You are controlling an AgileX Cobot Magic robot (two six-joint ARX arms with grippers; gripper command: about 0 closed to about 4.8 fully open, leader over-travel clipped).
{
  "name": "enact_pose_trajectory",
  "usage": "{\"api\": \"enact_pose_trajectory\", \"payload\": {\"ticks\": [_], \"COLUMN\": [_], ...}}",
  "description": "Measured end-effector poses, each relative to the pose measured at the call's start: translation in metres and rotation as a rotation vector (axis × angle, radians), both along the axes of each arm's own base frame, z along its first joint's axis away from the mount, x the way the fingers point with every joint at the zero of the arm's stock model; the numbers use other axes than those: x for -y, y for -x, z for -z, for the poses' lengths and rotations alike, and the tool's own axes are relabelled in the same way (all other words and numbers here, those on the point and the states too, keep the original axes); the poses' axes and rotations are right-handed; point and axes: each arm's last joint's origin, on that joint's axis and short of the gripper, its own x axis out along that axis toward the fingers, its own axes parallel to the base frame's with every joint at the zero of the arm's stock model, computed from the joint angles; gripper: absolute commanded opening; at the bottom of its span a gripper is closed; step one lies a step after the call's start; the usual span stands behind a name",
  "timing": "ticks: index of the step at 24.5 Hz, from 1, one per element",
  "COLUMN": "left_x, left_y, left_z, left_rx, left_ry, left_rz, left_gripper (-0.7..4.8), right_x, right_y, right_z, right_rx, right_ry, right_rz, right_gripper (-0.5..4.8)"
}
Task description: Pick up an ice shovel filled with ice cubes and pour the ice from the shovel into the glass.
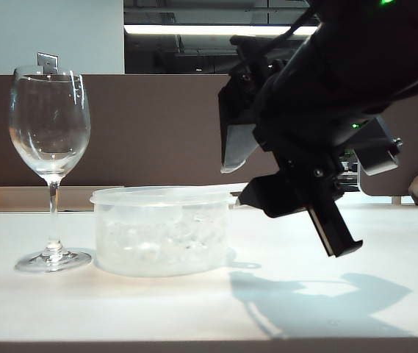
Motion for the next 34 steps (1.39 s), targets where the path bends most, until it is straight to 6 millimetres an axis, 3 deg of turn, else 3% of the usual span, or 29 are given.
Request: {"api": "enact_pose_trajectory", "payload": {"ticks": [8,22,34], "left_x": [0.000,0.000,0.000], "left_y": [0.000,0.000,0.000], "left_z": [0.000,0.000,0.000], "left_rx": [0.000,0.000,0.000], "left_ry": [0.000,0.000,0.000], "left_rz": [0.000,0.000,0.000], "left_gripper": [0.29,0.29,0.29], "right_x": [0.005,-0.006,0.004], "right_y": [-0.016,-0.043,-0.059], "right_z": [-0.002,0.001,0.005], "right_rx": [0.012,-0.023,-0.020], "right_ry": [-0.036,-0.046,-0.023], "right_rz": [0.046,0.041,0.071], "right_gripper": [1.81,1.80,1.66]}}
